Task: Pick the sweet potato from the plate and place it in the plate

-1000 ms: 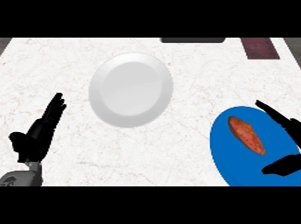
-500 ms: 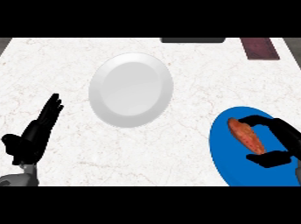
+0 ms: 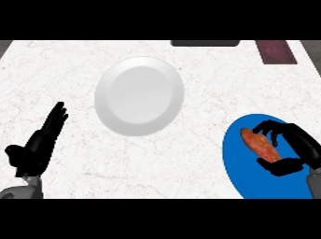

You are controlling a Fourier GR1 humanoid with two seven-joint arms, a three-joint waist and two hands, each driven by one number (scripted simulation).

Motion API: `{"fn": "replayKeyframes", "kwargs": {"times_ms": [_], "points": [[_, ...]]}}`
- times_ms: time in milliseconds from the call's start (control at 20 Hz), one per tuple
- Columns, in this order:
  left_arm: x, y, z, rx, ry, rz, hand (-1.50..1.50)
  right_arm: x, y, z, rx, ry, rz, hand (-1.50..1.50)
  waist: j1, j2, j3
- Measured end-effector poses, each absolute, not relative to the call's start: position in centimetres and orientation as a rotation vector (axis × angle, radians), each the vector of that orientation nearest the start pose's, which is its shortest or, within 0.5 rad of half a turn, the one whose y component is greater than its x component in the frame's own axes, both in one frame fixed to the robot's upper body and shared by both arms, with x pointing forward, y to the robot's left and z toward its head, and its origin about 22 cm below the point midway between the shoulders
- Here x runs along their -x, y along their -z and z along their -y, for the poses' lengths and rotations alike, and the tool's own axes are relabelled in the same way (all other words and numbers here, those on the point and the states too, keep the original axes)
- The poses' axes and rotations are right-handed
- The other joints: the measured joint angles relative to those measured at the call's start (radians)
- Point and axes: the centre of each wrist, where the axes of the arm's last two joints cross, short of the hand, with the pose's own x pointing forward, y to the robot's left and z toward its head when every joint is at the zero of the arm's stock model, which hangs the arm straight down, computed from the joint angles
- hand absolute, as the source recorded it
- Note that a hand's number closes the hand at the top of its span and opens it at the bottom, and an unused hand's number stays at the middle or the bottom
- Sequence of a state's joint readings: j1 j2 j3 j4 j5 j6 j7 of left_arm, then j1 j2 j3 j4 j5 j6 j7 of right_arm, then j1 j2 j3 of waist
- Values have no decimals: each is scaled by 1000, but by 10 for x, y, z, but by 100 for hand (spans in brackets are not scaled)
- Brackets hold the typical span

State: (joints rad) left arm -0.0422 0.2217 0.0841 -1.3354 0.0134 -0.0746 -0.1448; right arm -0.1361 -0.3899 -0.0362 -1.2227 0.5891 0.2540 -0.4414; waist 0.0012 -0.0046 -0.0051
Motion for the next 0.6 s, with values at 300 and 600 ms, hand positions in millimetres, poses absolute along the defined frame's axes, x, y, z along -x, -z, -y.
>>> {"fn": "replayKeyframes", "kwargs": {"times_ms": [300, 600], "points": [[-252, 19, -304, -144, 150, 1523, 0, -301, -3, 328, 625, -1065, 1353, 150, 14, 3, -1], [-250, 24, -300, -147, 147, 1515, 0, -320, -21, 304, 782, -1051, 1389, 150, 5, 4, 3]]}}
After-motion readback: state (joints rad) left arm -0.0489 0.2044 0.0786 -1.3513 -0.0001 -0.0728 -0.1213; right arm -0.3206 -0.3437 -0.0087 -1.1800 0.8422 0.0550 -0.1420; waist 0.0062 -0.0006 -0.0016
